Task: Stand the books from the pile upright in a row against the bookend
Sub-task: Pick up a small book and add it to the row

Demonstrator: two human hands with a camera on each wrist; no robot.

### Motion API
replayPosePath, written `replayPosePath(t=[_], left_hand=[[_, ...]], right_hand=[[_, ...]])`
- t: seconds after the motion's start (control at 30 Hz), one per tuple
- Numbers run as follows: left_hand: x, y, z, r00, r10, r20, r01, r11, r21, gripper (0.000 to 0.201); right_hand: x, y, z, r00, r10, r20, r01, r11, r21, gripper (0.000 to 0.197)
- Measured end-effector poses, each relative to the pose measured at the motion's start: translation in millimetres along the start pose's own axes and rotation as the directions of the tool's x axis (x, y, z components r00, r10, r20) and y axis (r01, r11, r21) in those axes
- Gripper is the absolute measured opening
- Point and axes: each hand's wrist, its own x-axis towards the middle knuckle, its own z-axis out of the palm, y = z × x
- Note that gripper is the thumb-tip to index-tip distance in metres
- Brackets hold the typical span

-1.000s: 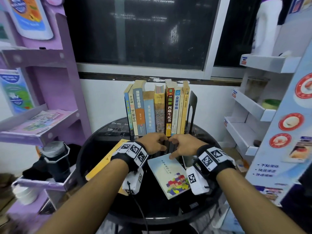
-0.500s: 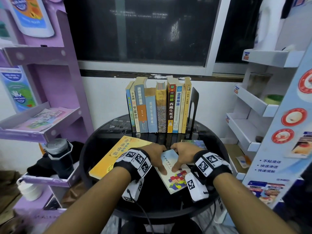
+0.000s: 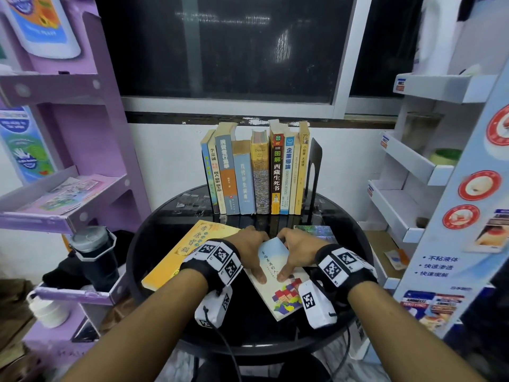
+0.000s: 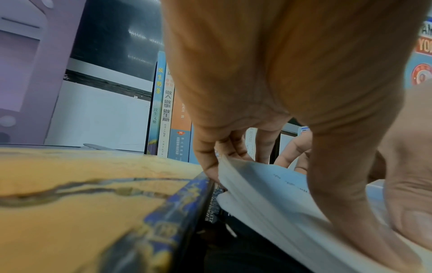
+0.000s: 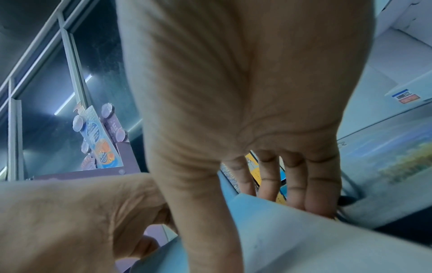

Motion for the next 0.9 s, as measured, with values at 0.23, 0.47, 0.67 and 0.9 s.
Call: replayPosePath(t=[0.23, 0.47, 0.67, 0.9], left_hand=[[-0.2, -10.0, -3.7, 0.997, 0.033, -0.069, -0.041, 0.992, -0.119, 0.088], [0.2, -15.2, -22.1, 0.985, 0.068, -0.156, -0.101, 0.971, -0.215, 0.07], [0.8, -27.5, -38.5, 0.973, 0.026, -0.231, -0.128, 0.89, -0.439, 0.037], [11.1, -22.0, -51.9, 0.901, -0.086, -0.426, -0.291, 0.607, -0.74, 0.024]], right_hand=[[-7.0, 2.3, -6.8, 0.998, -0.062, -0.001, 0.062, 0.992, 0.114, 0.084], [-17.7, 3.6, -28.2, 0.982, -0.171, -0.083, 0.185, 0.96, 0.209, 0.082], [-20.1, 10.1, -48.1, 0.946, -0.16, -0.283, 0.246, 0.92, 0.303, 0.083], [-26.0, 8.3, -62.5, 0.901, -0.112, -0.419, 0.306, 0.85, 0.43, 0.054]])
